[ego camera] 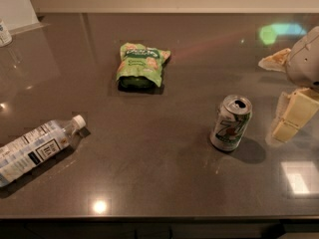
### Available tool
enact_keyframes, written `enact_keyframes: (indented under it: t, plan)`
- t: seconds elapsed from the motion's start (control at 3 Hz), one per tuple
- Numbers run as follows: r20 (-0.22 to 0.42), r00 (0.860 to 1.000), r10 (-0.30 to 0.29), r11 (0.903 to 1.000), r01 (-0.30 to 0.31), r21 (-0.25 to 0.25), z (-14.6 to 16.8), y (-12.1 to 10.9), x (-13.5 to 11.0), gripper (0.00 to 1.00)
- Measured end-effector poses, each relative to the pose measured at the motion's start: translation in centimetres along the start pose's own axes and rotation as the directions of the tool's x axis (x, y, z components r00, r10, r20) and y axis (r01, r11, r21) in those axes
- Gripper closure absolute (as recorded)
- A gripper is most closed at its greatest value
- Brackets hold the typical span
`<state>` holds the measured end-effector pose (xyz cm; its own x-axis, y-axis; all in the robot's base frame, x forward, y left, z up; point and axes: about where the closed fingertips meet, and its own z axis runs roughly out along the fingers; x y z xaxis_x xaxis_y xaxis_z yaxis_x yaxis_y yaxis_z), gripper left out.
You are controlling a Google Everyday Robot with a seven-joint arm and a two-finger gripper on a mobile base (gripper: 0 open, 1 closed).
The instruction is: Knock 7up can over
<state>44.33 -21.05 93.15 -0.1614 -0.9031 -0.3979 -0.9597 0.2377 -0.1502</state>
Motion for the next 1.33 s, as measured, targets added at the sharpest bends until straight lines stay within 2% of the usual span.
enact_keyframes:
  t: [0.33,0.67,1.0,1.33]
  plan:
    - [0.088,0.996,-0.009,0.9992,0.012,-0.038,1.7,0.6,-0.3,0.00]
    - [0.184,0.983,-0.006,0.9966,0.021,-0.079,2.9,1.2,-1.1,0.00]
    - [0.276,0.961,0.007,0.9923,0.028,-0.120,3.5,1.9,-2.1,0.00]
    - [0.365,0.930,0.032,0.9886,0.024,-0.148,4.0,2.4,-2.7,0.00]
